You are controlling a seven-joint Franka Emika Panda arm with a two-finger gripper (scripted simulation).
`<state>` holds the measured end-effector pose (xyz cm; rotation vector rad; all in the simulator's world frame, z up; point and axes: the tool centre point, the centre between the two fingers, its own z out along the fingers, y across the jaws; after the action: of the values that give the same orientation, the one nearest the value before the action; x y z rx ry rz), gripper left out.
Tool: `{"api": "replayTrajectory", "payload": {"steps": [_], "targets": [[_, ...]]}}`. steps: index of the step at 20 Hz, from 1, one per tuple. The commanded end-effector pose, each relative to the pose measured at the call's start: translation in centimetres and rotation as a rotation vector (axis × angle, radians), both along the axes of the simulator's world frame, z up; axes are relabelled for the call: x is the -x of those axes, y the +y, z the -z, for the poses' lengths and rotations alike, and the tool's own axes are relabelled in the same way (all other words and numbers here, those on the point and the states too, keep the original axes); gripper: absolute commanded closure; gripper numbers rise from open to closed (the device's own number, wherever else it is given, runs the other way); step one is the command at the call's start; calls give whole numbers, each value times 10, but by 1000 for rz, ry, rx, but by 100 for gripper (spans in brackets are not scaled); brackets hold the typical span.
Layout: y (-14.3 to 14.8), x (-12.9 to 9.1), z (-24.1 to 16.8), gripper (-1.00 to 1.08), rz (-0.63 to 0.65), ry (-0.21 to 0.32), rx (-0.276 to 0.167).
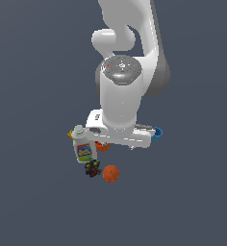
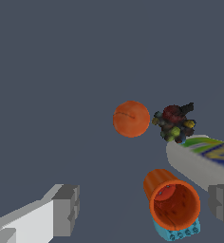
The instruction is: Pick up a designated object from a clutter of objects.
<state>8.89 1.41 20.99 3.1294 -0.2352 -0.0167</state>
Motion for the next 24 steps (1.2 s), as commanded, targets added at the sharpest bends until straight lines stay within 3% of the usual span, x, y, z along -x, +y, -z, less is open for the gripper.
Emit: {"api": "replayTrajectory", "payload": {"steps": [1,12,24], "targets": [[-5,-12,23,-92,42,-2,-2],[-22,-41,96,-92,168,-9,-2],[-25,-45,116,-92,192,-10,-1]]}}
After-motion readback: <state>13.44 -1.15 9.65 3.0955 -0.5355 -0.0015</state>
